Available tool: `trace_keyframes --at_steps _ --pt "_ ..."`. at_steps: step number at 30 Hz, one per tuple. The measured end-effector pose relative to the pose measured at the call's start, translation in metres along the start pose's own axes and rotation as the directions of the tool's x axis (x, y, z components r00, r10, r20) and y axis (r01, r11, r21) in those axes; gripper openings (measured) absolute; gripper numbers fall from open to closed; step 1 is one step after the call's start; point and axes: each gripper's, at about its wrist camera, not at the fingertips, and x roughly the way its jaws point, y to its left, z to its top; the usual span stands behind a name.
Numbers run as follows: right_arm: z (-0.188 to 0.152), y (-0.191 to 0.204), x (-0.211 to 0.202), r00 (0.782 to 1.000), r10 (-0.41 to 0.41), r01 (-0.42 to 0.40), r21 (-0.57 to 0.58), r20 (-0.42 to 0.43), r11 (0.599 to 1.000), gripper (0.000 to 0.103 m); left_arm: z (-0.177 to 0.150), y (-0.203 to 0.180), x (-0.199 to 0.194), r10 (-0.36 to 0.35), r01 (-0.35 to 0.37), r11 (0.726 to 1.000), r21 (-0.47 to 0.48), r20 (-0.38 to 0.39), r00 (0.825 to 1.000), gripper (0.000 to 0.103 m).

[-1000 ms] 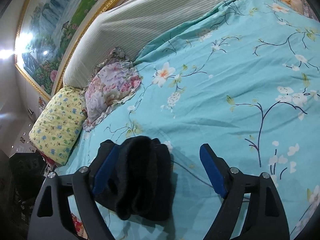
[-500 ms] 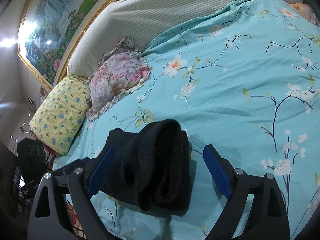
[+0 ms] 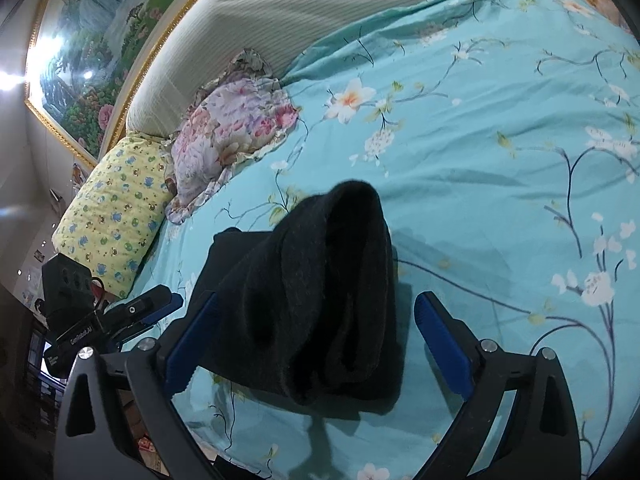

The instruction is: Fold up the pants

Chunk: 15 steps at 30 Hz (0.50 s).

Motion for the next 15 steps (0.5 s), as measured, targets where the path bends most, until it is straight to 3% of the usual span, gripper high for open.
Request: trace_keyframes --at_steps 15 --pt "-0.008 -0.005 0.016 0.999 0.012 -0.011 0.026 -0.037 1.000 0.097 0.007 0.017 0.030 0.003 -0.006 0.998 -0.059 -0.052 0.999 0.076"
